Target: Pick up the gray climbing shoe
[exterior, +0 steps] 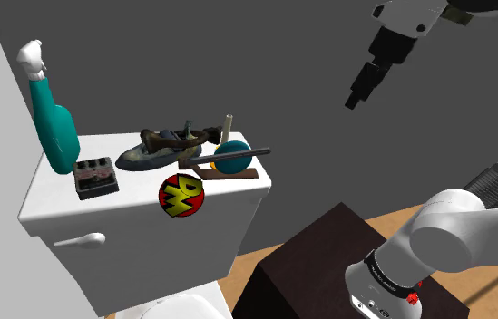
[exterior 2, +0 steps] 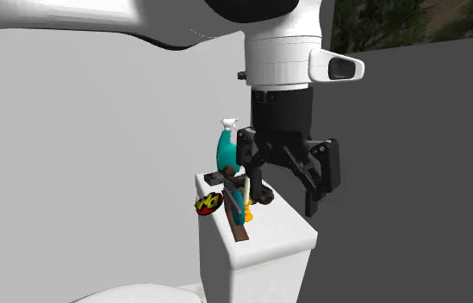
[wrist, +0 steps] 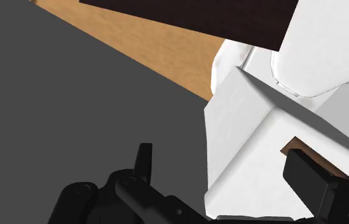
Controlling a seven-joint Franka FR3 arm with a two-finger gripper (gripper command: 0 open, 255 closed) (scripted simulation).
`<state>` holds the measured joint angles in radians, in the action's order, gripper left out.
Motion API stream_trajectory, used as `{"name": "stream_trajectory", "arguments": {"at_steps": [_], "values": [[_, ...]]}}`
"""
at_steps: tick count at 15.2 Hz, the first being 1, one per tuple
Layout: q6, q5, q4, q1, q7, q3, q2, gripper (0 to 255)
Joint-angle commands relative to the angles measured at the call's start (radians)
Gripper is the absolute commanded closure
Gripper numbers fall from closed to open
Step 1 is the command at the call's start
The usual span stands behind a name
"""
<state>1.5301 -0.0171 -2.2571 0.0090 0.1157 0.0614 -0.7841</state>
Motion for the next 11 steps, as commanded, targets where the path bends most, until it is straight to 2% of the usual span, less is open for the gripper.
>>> {"name": "stream_trajectory", "arguments": {"at_steps": [1, 11], "values": [[0.000, 0.000, 0.000, 0.000, 0.000, 0.000, 0.000, 0], [0.146, -0.144, 0.039, -0.020, -0.405, 0.235, 0.164, 0]]}}
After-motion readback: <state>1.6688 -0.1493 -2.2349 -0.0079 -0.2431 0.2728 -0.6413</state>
